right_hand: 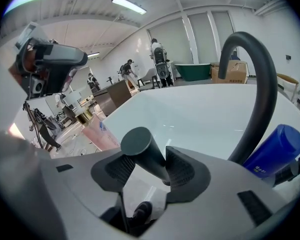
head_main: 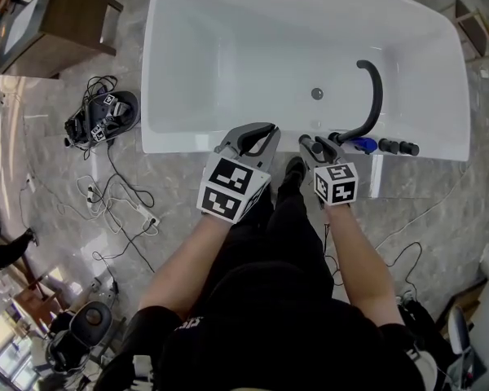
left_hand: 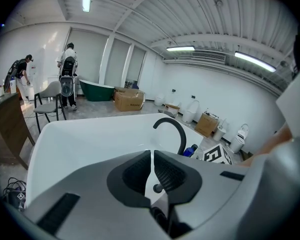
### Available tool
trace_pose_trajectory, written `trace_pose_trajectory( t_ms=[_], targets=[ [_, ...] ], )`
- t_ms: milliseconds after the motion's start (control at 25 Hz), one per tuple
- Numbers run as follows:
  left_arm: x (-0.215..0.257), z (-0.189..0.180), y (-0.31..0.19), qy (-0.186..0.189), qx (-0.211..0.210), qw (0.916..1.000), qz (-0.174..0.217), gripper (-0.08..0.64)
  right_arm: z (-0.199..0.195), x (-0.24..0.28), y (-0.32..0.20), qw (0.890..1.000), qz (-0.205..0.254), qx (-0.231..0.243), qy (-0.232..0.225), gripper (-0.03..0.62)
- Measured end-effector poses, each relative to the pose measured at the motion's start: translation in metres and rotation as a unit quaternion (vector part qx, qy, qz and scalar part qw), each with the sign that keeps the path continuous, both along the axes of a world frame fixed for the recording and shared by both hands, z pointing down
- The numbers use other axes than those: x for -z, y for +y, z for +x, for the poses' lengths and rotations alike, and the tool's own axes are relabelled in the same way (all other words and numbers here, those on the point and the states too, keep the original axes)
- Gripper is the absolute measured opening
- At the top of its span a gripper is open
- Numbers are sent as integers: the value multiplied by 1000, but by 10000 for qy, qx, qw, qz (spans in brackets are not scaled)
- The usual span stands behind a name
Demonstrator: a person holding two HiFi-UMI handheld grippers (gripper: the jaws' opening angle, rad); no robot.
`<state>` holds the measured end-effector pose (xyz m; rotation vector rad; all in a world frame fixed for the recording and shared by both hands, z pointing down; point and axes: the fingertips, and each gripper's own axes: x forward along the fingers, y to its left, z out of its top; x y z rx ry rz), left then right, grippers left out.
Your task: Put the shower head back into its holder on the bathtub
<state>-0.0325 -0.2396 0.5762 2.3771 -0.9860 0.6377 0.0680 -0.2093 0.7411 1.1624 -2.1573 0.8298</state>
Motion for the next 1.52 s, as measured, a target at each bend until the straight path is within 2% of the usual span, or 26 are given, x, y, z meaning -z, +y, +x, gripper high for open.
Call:
trace_pose_trajectory(
  t_ms=[200, 400, 600, 840, 1080, 1280, 1520],
  targets=[
    [7, -5, -3, 41, 13, 10000, 50, 34, 3, 4, 12, 9999, -13, -7, 154, 201],
    [7, -14, -3, 12, 56, 10000, 29, 34, 6, 6, 4, 9997, 173, -101, 144, 181],
    [-1, -16, 2, -6, 70, 10000, -34, 34, 1, 4, -14, 9992, 343, 37, 191, 167],
    [-4, -18, 2, 21, 106, 9999, -89, 34, 5, 4, -10, 9986, 376, 172, 342, 156],
    [3, -15, 2, 80, 96, 9999, -89, 34, 5, 5, -2, 9999, -13, 100, 127, 184],
    [19, -15, -1, 130, 111, 9999, -10, 34, 0, 21, 5, 9998, -72, 186, -32, 249],
    [44, -20, 4, 214, 92, 9997, 68, 34, 8, 54, 20, 10000, -19, 97, -3, 249]
  ],
)
